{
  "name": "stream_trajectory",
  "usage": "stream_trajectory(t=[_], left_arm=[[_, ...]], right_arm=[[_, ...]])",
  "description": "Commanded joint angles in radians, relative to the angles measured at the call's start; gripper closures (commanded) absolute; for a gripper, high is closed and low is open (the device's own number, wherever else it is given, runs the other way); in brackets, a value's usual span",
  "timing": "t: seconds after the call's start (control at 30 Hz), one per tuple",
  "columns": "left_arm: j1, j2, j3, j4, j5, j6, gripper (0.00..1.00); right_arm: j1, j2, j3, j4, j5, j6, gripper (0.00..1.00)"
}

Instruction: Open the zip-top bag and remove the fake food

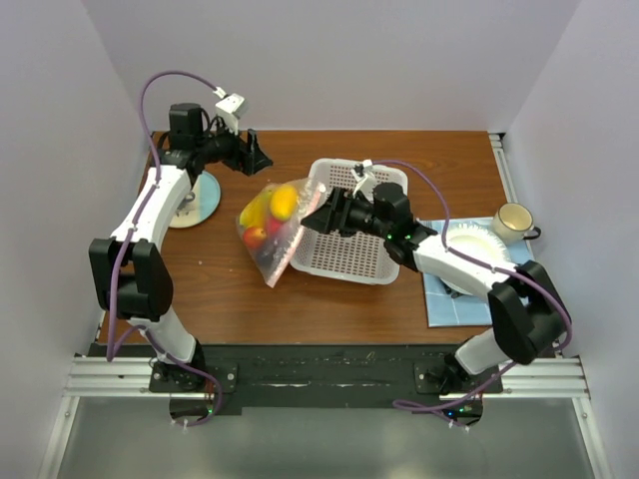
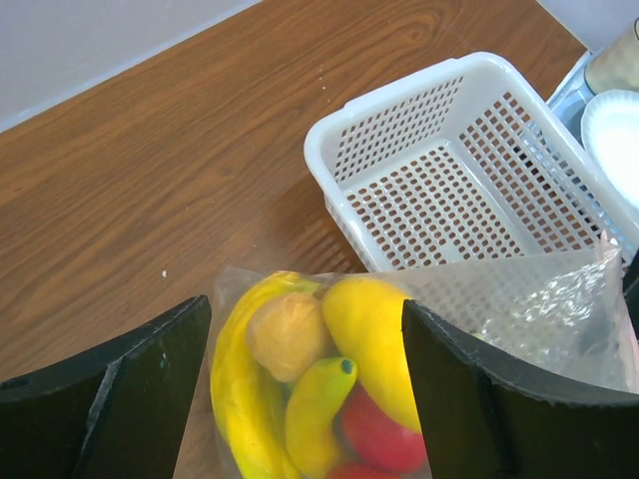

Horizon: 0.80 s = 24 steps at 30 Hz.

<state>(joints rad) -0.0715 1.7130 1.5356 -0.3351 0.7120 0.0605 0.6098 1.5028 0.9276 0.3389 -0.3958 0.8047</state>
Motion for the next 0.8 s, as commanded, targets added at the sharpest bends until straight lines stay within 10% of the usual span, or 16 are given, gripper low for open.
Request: stream_trajectory(t=[0.0, 0.47, 0.77], left_arm=[[-0.011, -0.023, -0.071, 0.091, 0.038, -0.033, 0.18], [-0.03, -0.019, -0.111, 0.085, 0.017, -0.01, 0.21], [-0.019, -0.001, -0.051, 0.068, -0.005, -0.008, 0.22]], right_arm=[[0.005, -0.098, -0.075, 0.083, -0.017, 0.036, 0.21], [0.028, 0.034, -0.029, 0.213, -0.025, 0.093, 0.26], [0.036, 0.089, 0.271, -0.098, 0.051, -0.14, 0.71]])
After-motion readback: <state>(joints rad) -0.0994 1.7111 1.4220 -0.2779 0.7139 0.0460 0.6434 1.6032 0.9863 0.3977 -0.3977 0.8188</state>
